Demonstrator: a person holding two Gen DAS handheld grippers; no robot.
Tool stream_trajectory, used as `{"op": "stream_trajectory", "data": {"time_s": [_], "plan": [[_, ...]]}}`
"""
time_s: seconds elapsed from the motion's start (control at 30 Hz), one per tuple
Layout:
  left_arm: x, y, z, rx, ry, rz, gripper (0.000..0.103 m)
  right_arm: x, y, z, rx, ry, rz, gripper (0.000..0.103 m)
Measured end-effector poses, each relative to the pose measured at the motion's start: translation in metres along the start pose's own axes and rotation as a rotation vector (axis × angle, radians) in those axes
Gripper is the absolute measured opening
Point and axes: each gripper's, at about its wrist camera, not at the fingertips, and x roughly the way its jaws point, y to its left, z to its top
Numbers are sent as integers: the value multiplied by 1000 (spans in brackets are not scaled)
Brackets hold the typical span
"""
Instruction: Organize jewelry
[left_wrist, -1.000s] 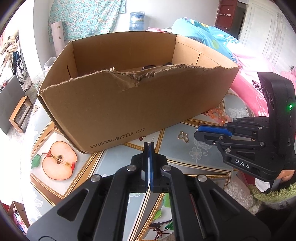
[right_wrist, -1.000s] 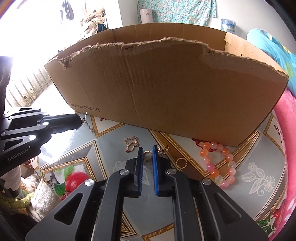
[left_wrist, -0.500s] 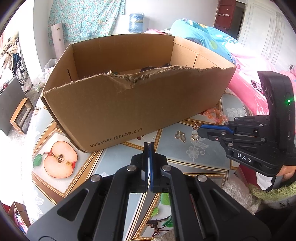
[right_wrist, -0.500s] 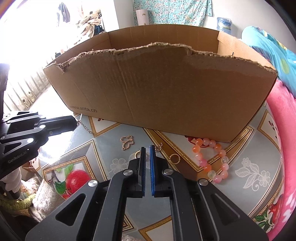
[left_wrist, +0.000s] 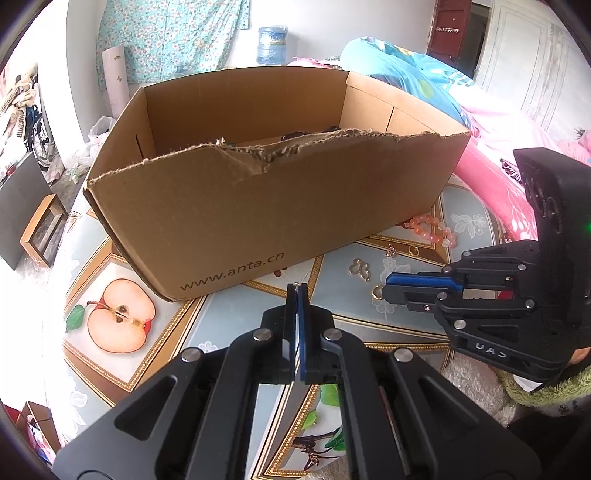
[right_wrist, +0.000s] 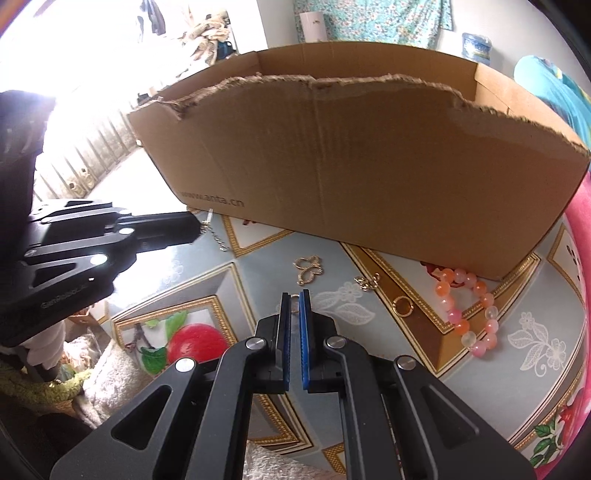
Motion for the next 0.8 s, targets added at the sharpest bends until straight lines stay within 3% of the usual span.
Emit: {"op": "stream_trajectory", "data": {"time_s": [0.27,0.4,0.7,0.8], "plan": [[1,2,-1,-5,3,2,0,4,9,6,-162,18,-14,9],[1,4,-1,-6,5,5,0,6,7,11,-236,24,14,18],[4,4,-1,-5,16,8,0,14,1,13,-333,58,95,18],[4,3,0,-2,17,9,0,14,-4,18,-322,58,121,12]]}}
